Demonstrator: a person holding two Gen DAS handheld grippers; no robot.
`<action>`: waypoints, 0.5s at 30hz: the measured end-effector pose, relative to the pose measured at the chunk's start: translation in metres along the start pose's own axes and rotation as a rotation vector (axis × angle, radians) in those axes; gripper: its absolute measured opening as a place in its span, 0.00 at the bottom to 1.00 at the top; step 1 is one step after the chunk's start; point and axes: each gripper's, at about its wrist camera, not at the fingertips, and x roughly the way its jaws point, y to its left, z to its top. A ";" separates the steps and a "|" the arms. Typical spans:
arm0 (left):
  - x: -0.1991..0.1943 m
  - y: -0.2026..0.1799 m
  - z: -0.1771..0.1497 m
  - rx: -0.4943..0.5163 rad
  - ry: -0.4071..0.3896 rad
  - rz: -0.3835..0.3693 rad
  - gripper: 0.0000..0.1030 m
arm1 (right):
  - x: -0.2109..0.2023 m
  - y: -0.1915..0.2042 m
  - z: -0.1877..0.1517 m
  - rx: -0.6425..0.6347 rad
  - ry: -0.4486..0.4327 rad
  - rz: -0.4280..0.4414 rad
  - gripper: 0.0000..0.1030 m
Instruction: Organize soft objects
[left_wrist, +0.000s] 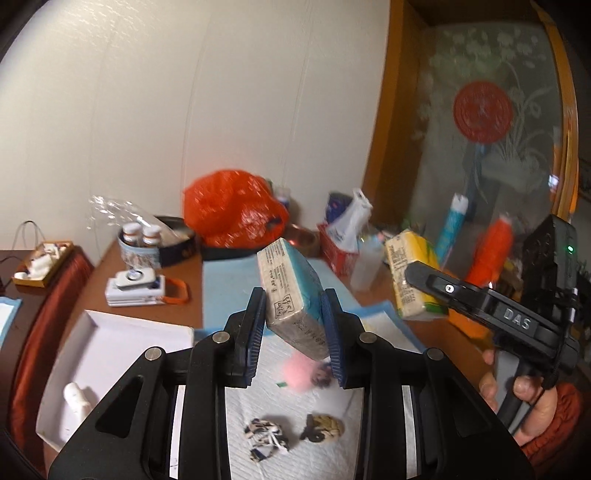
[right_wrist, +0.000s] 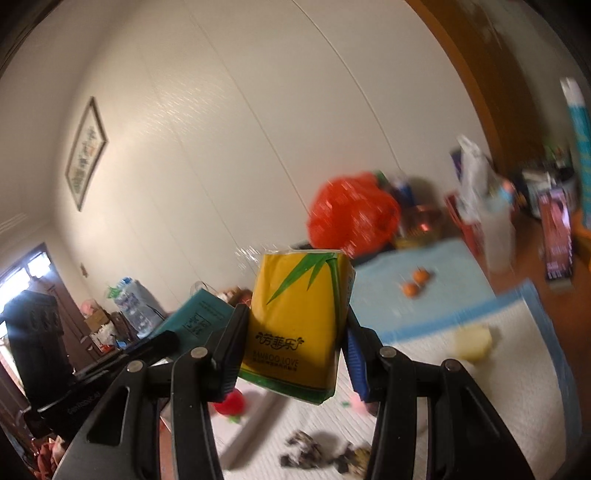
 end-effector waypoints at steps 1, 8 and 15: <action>-0.003 0.004 0.000 -0.008 -0.006 0.006 0.29 | -0.001 0.006 0.000 -0.005 -0.009 0.014 0.46; -0.017 0.027 -0.005 -0.042 -0.014 0.051 0.29 | 0.020 0.027 -0.013 -0.017 0.030 0.064 0.46; -0.028 0.043 -0.006 -0.053 -0.028 0.073 0.23 | 0.027 0.044 -0.015 -0.032 0.036 0.092 0.46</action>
